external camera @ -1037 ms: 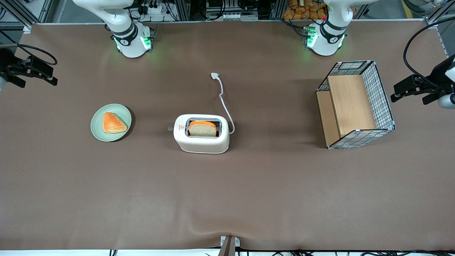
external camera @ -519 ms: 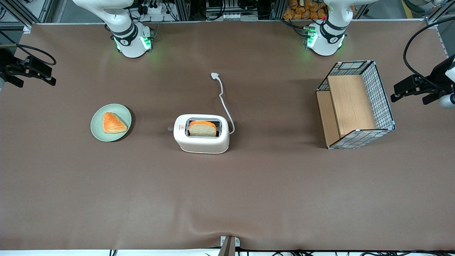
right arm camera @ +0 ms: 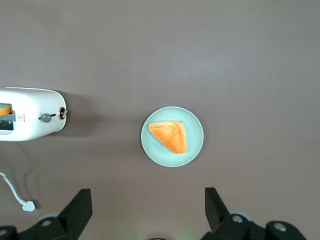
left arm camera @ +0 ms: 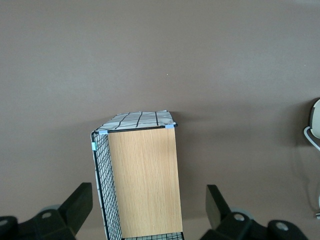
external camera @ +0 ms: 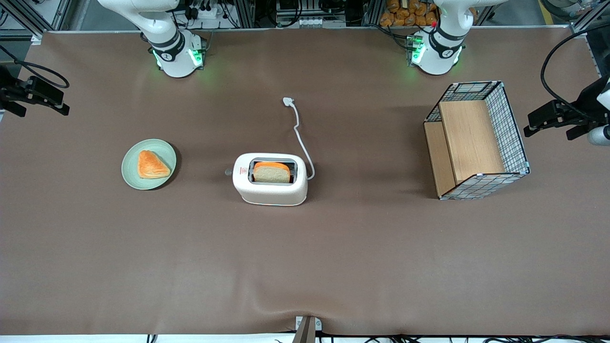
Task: Press toaster button with right arm
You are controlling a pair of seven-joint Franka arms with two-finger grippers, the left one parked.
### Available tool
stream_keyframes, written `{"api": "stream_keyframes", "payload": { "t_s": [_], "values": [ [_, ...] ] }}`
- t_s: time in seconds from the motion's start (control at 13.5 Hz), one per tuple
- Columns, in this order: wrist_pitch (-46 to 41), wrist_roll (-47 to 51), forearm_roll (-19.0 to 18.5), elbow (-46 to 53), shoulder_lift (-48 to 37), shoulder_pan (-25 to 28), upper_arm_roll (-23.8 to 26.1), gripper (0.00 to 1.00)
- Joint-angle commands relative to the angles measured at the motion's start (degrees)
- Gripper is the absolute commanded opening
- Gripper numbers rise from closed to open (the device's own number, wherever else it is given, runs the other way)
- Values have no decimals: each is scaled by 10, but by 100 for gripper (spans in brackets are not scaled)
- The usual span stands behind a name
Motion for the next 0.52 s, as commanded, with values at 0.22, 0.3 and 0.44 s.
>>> {"api": "stream_keyframes", "payload": {
  "t_s": [0.22, 0.3, 0.44],
  "values": [
    [1, -2, -12, 1, -1, -16, 11, 100],
    [1, -2, -11, 1, -1, -17, 11, 100],
    [0, -1, -11, 2, -2, -16, 10, 100]
  ]
}}
